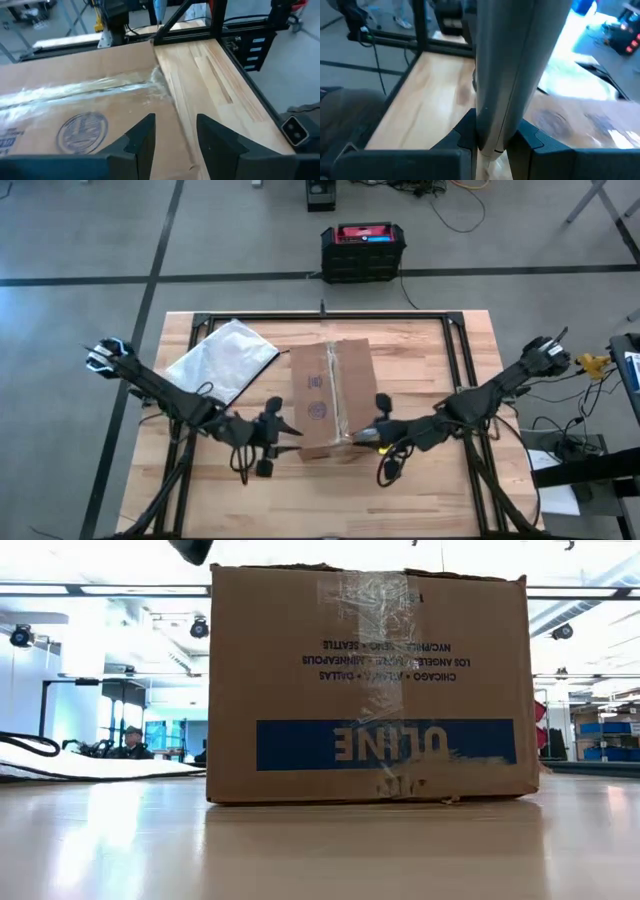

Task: Unpack boxes
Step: Open the cardboard box using knife

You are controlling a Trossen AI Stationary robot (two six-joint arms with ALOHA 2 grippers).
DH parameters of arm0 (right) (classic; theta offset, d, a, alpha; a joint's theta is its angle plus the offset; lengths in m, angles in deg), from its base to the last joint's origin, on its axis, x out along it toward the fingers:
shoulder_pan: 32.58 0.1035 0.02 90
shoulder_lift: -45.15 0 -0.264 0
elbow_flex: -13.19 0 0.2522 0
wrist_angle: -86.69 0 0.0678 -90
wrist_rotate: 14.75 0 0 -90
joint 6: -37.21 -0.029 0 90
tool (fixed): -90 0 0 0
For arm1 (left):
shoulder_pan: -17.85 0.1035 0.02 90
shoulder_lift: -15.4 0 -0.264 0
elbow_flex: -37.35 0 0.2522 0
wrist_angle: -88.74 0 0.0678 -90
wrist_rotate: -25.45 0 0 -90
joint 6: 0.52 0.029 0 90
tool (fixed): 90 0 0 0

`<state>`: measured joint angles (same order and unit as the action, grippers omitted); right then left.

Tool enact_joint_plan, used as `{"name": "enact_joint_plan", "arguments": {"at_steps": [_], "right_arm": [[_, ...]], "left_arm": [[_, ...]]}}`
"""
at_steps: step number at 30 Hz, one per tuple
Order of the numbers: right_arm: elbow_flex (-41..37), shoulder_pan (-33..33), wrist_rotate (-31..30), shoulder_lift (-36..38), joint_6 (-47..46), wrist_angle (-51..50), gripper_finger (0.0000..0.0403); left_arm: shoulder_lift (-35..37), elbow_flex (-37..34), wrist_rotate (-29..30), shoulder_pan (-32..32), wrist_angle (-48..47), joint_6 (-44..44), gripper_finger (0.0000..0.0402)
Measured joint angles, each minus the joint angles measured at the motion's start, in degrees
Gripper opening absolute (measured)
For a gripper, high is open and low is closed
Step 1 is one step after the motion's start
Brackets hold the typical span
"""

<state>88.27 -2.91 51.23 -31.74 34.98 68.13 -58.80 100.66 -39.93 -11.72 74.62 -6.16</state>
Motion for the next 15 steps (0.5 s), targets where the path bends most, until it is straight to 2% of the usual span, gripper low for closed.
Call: {"name": "enact_joint_plan", "arguments": {"at_steps": [6, 10, 15], "right_arm": [[-0.02, -1.45, 1.98, -7.31, 4.75, 11.32, 0.0048], [-0.11, -2.98, 1.95, -9.85, 5.82, 12.91, 0.0048], [-0.09, -5.1, 4.79, -12.27, 5.26, 14.1, 0.0048]], "left_arm": [[-6.59, -0.07, 1.02, -0.89, 3.5, 0.69, 0.0167], [-10.14, 0.19, 2.98, -0.89, 4.3, 0.85, 0.0186], [-11.78, 0.44, 3.86, -0.89, 4.57, 1.03, 0.0199]]}}
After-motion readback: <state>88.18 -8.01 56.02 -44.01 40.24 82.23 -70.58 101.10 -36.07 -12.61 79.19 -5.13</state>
